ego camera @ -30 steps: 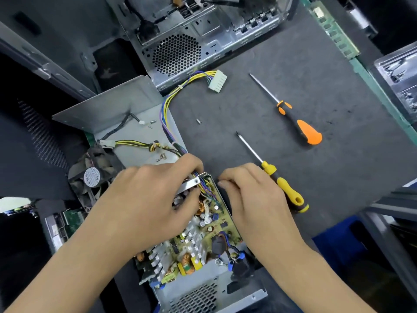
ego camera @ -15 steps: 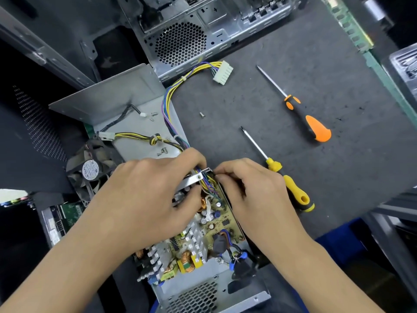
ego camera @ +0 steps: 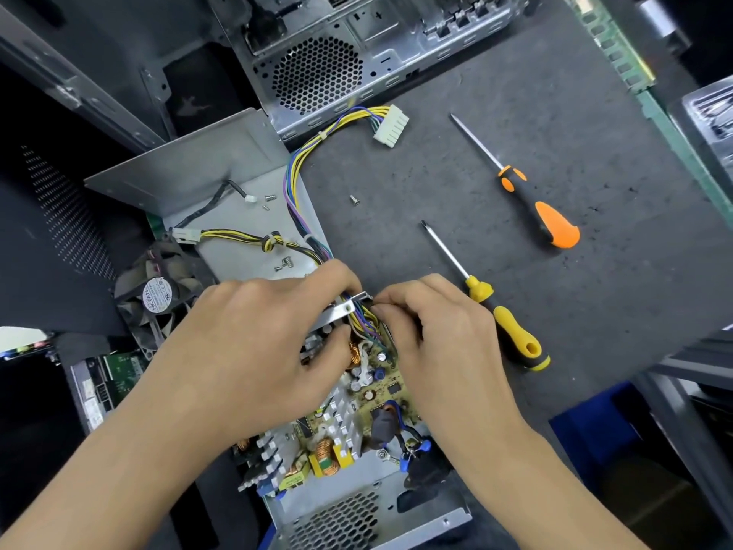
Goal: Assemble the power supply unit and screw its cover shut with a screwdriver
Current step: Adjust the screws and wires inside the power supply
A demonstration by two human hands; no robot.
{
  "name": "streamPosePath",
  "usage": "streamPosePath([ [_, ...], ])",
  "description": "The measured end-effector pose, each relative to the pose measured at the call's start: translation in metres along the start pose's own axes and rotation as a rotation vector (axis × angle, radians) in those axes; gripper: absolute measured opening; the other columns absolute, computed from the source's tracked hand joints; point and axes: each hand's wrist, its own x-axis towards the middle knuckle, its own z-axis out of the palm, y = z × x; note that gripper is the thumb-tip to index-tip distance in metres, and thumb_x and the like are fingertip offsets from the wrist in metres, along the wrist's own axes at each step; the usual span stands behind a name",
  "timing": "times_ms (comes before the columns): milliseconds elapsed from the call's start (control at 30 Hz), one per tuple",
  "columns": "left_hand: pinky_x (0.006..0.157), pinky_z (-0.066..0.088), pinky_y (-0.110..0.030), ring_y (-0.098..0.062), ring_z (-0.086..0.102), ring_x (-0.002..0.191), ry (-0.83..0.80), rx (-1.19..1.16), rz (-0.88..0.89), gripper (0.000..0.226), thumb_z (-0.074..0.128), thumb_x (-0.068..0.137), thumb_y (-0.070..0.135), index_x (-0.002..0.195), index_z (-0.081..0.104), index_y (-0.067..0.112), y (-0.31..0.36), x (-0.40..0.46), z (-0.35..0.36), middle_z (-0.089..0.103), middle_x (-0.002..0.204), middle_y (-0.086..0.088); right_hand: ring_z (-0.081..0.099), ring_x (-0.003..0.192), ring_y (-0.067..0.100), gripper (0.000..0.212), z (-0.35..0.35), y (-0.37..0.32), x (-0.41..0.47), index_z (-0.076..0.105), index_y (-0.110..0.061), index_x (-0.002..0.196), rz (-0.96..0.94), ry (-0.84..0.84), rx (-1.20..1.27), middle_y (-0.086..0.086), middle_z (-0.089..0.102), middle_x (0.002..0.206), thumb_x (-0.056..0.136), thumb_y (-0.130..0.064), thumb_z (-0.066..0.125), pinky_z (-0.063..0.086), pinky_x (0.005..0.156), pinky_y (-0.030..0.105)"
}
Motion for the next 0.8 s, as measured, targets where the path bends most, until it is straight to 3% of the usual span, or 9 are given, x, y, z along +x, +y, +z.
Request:
streamPosePath([
  [200, 0.046, 0.049, -0.038, -0.024, 0.053, 0.044, -0.013, -0.023, -0.013, 0.030, 0.048, 0.081, 0.042, 0.106, 0.059, 0.029, 0.0005, -0.0017, -0.0022, 0.043, 0.051, 0.012, 0.062, 0.080, 0.017, 0.006, 0.0054, -0.0011, -0.0048, 0.075, -0.012, 0.089, 0.019, 0.053, 0.052, -0.002, 0.065, 0.084, 0.089, -0.007, 0.071, 0.052, 0.071, 0.033],
  [500, 0.044, 0.046, -0.035, -0.016, 0.048, 0.042, -0.006, -0.075, -0.013, 0.028, 0.045, 0.082, 0.036, 0.106, 0.059, 0.032, -0.0012, -0.0014, -0.0042, 0.042, 0.049, 0.013, 0.063, 0.081, 0.014, 0.010, 0.0054, -0.0002, -0.0055, 0.075, -0.013, 0.089, -0.012, 0.086, 0.074, -0.005, 0.067, 0.085, 0.087, -0.004, 0.072, 0.051, 0.073, 0.026],
  [667, 0.044, 0.038, -0.028, -0.014, 0.044, 0.041, -0.003, -0.079, -0.009, 0.029, 0.045, 0.082, 0.036, 0.107, 0.059, 0.032, -0.0016, -0.0016, -0.0050, 0.030, 0.046, 0.016, 0.063, 0.083, 0.015, 0.009, 0.0045, 0.0045, -0.0044, 0.076, -0.011, 0.094, -0.044, 0.033, 0.031, -0.002, 0.067, 0.087, 0.088, -0.005, 0.071, 0.052, 0.074, 0.031],
  [800, 0.044, 0.043, -0.030, -0.014, 0.047, 0.042, -0.012, -0.092, -0.008, 0.030, 0.046, 0.080, 0.036, 0.107, 0.058, 0.033, 0.0000, -0.0022, -0.0061, 0.027, 0.047, 0.021, 0.058, 0.082, 0.015, 0.011, 0.0044, 0.0075, -0.0085, 0.074, -0.009, 0.097, -0.106, 0.040, 0.001, -0.003, 0.064, 0.089, 0.088, -0.003, 0.071, 0.049, 0.075, 0.028],
])
